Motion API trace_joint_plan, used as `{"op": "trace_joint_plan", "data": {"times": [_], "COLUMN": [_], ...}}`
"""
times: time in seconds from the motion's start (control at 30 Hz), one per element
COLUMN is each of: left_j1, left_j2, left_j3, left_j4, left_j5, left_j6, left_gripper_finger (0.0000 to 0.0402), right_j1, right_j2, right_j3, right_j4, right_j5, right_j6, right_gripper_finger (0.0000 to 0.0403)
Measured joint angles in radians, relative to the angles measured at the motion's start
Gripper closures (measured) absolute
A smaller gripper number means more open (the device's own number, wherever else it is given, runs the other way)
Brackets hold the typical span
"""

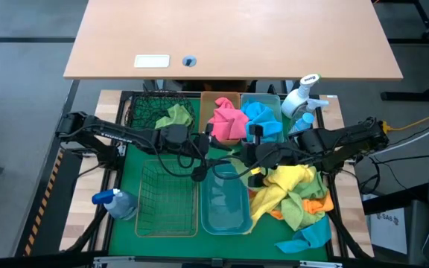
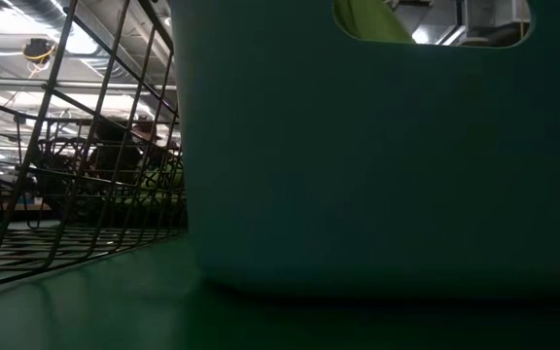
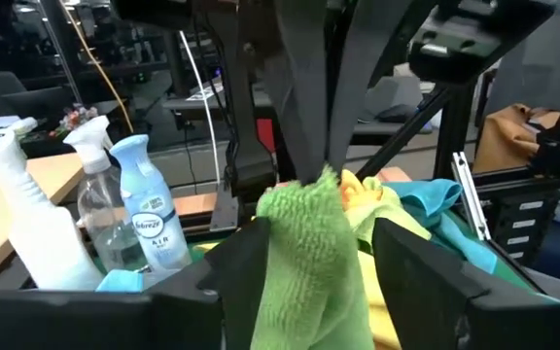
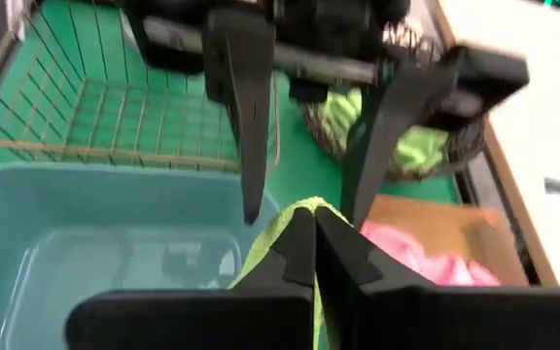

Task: Sort microfiber towel by color & place in baskets
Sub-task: Put the green towel into the black basket

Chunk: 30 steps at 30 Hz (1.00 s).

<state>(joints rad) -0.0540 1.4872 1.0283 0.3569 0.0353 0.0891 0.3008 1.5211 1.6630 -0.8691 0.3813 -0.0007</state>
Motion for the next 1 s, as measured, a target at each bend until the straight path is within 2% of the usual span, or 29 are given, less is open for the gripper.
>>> {"op": "trace_joint_plan", "data": {"times": [0.17, 0.3, 0.4, 0.63, 0.7, 0.83, 1.0], "left_j1": [0.0, 0.0, 0.0, 0.001, 0.001, 0.006, 0.028], "left_j2": [0.0, 0.0, 0.0, 0.0, 0.0, -0.003, -0.077], "left_j3": [0.0, 0.0, 0.0, 0.0, 0.0, 0.0, -0.002], "left_j4": [0.0, 0.006, 0.006, 0.005, 0.005, 0.0, -0.007], "left_j5": [-0.008, -0.022, -0.023, -0.024, -0.024, -0.032, -0.053], "left_j6": [0.0, 0.001, 0.001, 0.0, -0.001, -0.009, -0.032], "left_gripper_finger": [0.0206, 0.0218, 0.0253, 0.0376, 0.0394, 0.0393, 0.0398], "right_j1": [0.0, 0.0, 0.0, 0.0, 0.0, 0.0, 0.0], "right_j2": [0.0, 0.0, 0.0, 0.0, 0.0, 0.0, 0.0], "right_j3": [0.0, 0.0, 0.0, 0.0, 0.0, 0.048, 0.173], "right_j4": [0.109, 0.164, 0.17, 0.158, 0.158, 0.104, -0.093], "right_j5": [-0.008, -0.006, 0.002, 0.002, 0.002, 0.006, 0.027], "right_j6": [-0.101, -0.14, -0.14, -0.136, -0.136, -0.136, -0.128], "right_gripper_finger": [0.0403, 0.0403, 0.0403, 0.0395, 0.0376, 0.0317, 0.0253]}}
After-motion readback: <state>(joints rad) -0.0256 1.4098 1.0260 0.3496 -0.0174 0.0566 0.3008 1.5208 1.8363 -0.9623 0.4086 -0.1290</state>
